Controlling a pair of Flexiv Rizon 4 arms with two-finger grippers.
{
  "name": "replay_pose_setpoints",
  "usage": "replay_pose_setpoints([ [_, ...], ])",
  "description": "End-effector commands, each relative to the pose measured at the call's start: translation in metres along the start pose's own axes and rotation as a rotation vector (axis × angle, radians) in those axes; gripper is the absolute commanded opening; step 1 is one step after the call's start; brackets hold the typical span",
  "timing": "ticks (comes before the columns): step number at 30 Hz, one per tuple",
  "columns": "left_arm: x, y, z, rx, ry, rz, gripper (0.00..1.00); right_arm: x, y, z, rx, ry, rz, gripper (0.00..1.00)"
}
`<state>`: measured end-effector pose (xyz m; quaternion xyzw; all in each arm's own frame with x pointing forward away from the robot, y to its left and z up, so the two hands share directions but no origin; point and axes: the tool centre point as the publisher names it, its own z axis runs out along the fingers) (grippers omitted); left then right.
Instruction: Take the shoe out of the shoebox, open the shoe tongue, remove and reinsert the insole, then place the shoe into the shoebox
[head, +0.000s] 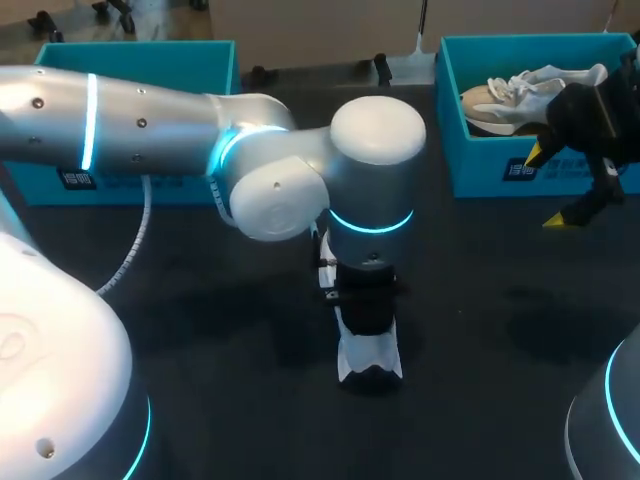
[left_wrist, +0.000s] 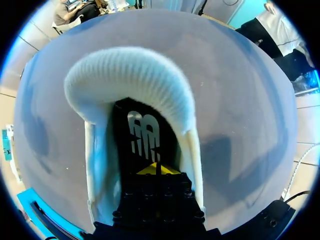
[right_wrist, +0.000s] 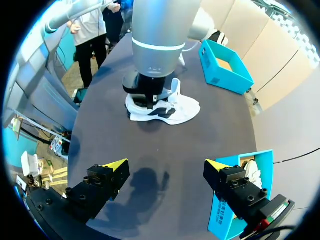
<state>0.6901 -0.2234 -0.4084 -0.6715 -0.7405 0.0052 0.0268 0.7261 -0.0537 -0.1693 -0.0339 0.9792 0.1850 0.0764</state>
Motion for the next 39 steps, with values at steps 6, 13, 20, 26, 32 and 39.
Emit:
replay_pose_setpoints([
  [6,-0.003,0.003,-0.001,0.0,-0.009,-0.005,0.0,-0.002,0.001,0.001,0.004,0.003,0.001,1.0],
  [13,-0.004,-0.007,-0.038,0.062,-0.096,0.052,0.0,-0.002,0.001,0.001,0.004,0.003,0.001,1.0],
  [20,-0.018,-0.028,-0.045,0.169,-0.103,0.15,0.0,-0.002,0.001,0.001,0.004,0.003,0.001,1.0],
  [26,-0.025,-0.041,-0.033,0.261,-0.094,0.215,0.0,-0.002,0.001,0.001,0.004,0.003,0.001,1.0],
  [32,-0.025,-0.041,-0.007,0.293,-0.052,0.215,0.0,-0.002,0.001,0.001,0.004,0.003,0.001,1.0],
  [39,-0.02,-0.043,0.017,0.279,-0.022,0.211,0.0,-0.002,0.001,0.001,0.004,0.003,0.001,1.0],
])
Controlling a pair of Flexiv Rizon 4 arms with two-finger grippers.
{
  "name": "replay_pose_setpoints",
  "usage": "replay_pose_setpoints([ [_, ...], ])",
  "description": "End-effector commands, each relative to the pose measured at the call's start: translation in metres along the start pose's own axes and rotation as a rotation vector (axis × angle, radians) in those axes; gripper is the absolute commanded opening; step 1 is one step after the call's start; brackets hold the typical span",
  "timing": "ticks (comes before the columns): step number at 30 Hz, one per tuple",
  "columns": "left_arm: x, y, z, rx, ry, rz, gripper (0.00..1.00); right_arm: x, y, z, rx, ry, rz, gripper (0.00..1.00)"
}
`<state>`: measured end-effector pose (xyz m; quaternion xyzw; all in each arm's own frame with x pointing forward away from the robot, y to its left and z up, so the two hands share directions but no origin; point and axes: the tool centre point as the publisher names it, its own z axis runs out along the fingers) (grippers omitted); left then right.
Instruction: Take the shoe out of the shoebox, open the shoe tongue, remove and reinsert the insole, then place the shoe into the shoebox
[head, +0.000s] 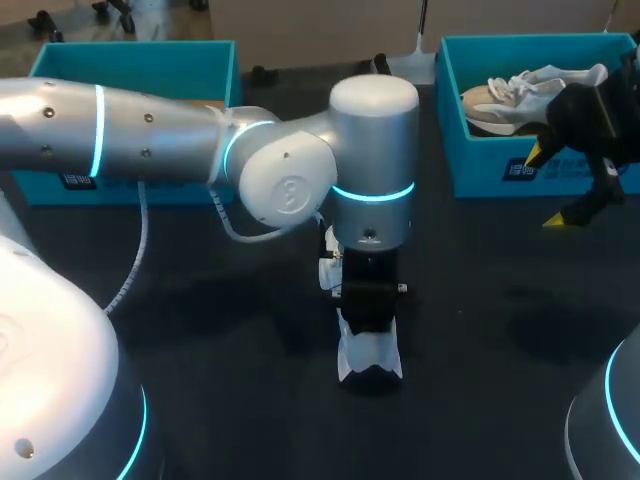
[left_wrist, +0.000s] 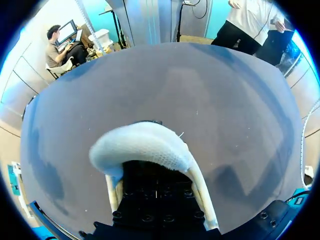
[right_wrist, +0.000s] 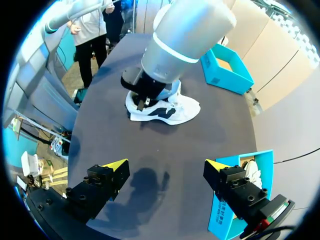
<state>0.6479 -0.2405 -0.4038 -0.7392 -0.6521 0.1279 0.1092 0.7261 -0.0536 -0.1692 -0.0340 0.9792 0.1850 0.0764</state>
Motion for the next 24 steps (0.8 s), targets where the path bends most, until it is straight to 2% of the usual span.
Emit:
replay_pose_setpoints([
  [1,-0.005,0.009,0.021,-0.019,0.01,-0.024,0.0,-0.002,0.001,0.002,0.004,0.003,0.001,1.0],
  [7,0.0,0.017,0.028,-0.117,0.009,-0.068,0.0,-0.002,0.001,0.002,0.004,0.003,0.001,1.0],
  [12,0.01,0.029,0.02,-0.221,-0.005,-0.102,0.0,-0.002,0.001,0.002,0.004,0.003,0.001,1.0],
  [20,0.012,0.05,0.007,-0.292,-0.013,-0.109,0.0,-0.002,0.001,0.002,0.004,0.003,0.001,1.0],
  [24,0.012,0.053,0.004,-0.32,-0.003,-0.106,0.0,-0.002,0.001,0.002,0.004,0.003,0.001,1.0],
])
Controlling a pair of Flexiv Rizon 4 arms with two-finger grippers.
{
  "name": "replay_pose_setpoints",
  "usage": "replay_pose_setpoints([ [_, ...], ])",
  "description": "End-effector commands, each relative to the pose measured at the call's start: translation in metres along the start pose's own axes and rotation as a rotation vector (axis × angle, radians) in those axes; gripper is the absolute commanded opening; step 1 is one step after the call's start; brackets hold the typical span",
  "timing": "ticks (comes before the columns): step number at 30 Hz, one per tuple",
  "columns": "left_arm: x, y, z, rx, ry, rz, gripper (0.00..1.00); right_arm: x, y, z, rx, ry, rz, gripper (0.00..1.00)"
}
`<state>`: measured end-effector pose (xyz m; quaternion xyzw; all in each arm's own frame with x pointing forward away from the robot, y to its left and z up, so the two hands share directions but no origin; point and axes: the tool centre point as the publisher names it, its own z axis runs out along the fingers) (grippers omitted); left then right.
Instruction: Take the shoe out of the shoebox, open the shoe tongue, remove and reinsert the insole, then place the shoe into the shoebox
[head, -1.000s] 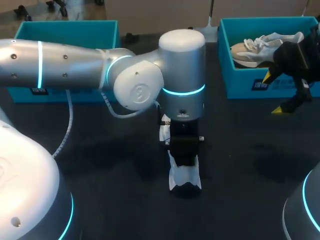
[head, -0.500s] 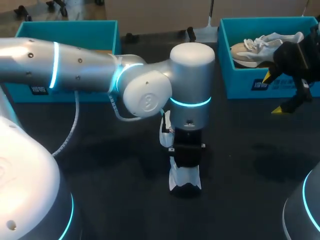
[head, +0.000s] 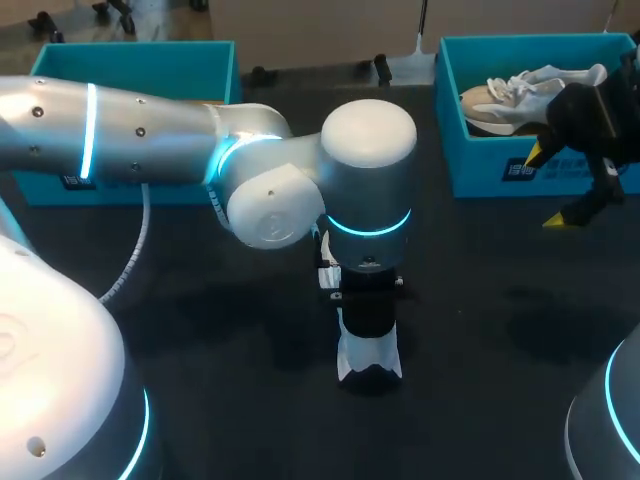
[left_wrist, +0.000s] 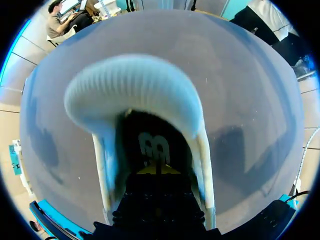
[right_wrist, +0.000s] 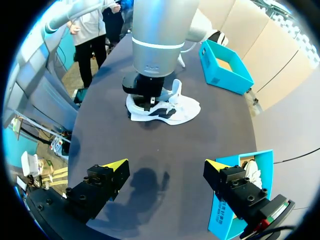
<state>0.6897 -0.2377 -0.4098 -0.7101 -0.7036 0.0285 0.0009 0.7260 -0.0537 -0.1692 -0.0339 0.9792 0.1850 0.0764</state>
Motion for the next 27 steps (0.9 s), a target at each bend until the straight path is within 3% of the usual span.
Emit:
replay_pose_setpoints([
  [1,0.002,0.01,0.015,-0.029,0.01,0.004,0.0,-0.002,0.001,0.002,0.004,0.003,0.001,1.0],
  [12,0.0,0.024,-0.003,-0.091,0.004,-0.008,0.0,-0.002,0.001,0.002,0.004,0.003,0.001,1.0],
  [18,0.004,0.016,-0.036,-0.06,-0.014,0.0,0.0,-0.002,0.001,0.002,0.004,0.003,0.001,1.0],
  [27,0.005,-0.001,-0.057,-0.074,-0.016,0.0,0.0,-0.002,0.001,0.002,0.004,0.003,0.001,1.0],
])
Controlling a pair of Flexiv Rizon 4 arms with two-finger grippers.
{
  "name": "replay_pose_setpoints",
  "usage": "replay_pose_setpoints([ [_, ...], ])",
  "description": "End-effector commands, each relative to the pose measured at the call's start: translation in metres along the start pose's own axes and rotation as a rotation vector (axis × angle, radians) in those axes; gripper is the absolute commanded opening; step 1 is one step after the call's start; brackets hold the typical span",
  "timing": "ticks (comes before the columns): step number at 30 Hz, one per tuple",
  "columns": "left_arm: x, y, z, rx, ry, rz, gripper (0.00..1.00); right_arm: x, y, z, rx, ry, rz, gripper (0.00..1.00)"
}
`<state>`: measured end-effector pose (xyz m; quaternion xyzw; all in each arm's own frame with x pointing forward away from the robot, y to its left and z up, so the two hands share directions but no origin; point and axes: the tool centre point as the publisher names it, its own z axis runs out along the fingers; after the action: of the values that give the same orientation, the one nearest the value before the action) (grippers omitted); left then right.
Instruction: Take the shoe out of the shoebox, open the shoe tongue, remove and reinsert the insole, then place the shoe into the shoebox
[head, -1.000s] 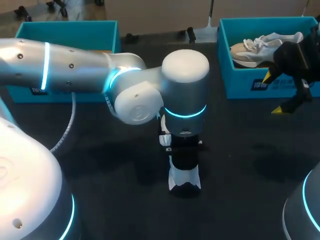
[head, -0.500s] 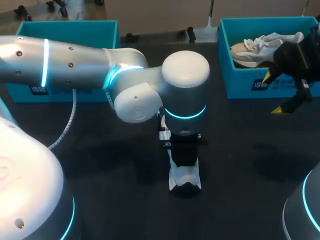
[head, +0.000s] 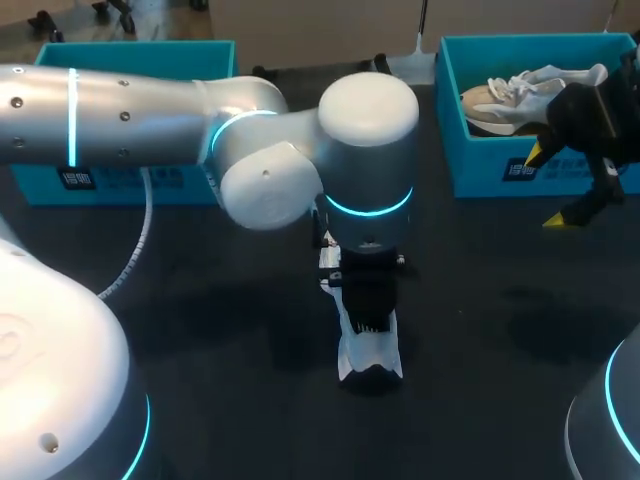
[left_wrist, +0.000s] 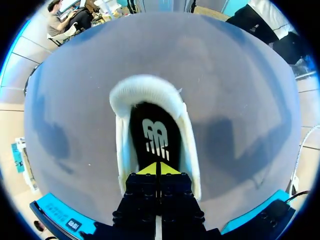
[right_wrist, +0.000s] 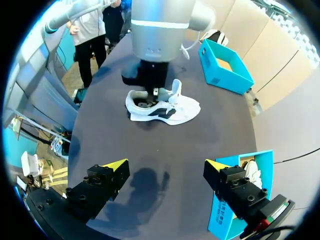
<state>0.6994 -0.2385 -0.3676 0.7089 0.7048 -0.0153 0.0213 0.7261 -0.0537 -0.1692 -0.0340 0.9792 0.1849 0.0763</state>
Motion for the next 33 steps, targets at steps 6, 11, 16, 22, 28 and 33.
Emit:
replay_pose_setpoints([
  [6,0.005,-0.006,-0.017,-0.089,0.02,0.009,0.0,-0.002,0.001,0.002,0.004,0.003,0.001,1.0],
  [11,0.005,0.005,-0.012,-0.121,0.049,-0.025,0.36,-0.002,0.001,0.002,0.004,0.003,0.001,1.0],
  [16,0.01,0.014,-0.011,-0.122,0.061,-0.053,1.0,-0.002,0.001,0.002,0.004,0.003,0.001,1.0],
  [22,0.014,0.018,-0.023,-0.143,0.071,-0.062,1.0,-0.002,0.001,0.002,0.004,0.003,0.001,1.0],
  [28,0.018,0.015,-0.027,-0.145,0.079,-0.055,1.0,-0.002,0.001,0.002,0.004,0.003,0.001,1.0],
  [33,0.02,0.011,-0.024,-0.137,0.089,-0.041,1.0,-0.002,0.001,0.002,0.004,0.003,0.001,1.0],
])
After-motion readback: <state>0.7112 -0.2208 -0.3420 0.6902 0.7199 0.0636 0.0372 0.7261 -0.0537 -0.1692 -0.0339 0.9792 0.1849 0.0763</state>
